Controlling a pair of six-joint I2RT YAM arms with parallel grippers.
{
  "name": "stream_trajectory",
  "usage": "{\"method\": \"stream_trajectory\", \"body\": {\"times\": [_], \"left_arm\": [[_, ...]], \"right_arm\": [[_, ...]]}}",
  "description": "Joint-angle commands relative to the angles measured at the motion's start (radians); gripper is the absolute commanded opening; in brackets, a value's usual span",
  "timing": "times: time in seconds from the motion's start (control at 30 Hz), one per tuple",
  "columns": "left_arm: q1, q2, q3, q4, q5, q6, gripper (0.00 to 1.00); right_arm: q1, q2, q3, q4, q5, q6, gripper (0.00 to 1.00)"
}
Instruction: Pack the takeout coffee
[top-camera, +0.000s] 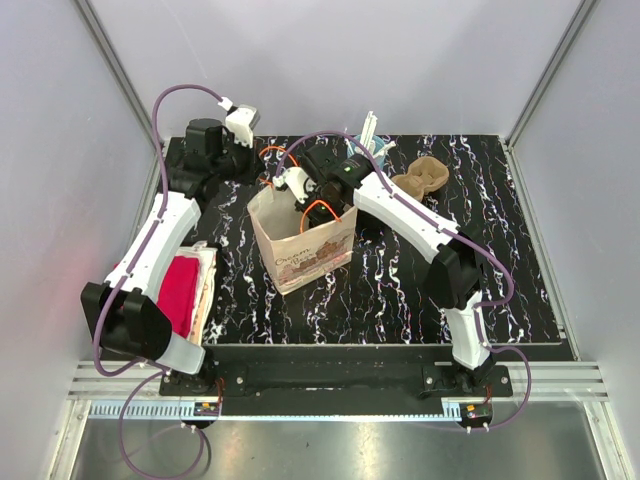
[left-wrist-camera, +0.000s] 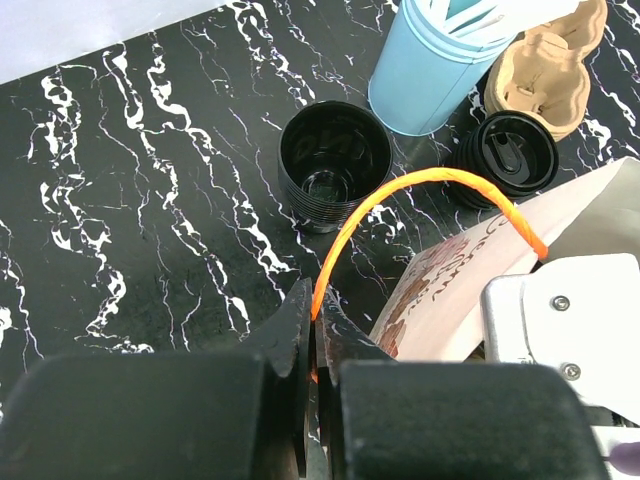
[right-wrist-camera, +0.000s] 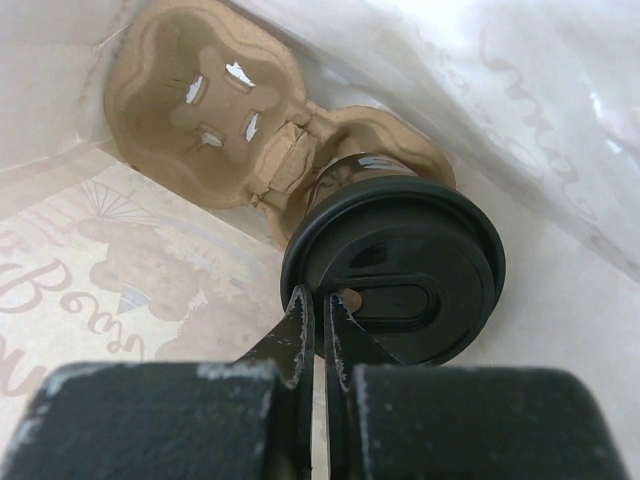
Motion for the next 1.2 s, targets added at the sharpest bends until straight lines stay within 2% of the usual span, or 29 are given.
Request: {"method": "stream_trajectory", "body": {"times": [0.0,0.87,1.17], "left_arm": [[-0.002,0.008,0.045,0.022,-0.037,0.0,0.0],[0.001,0.08,0.104,-0.035,-0.158,0.013,0.0],[0.001,0.067,0.091,-0.031,-0.11,0.003,0.0]], "right_arm": [[0.009,-0.036,-0.008,0.018,0.012,-0.013,0.0],[0.007,-0.059,-0.035,0.043,0.012,-0.014,0.0],[0.009,-0.058,-0.037,0.053,0.02,-0.017,0.0]]}}
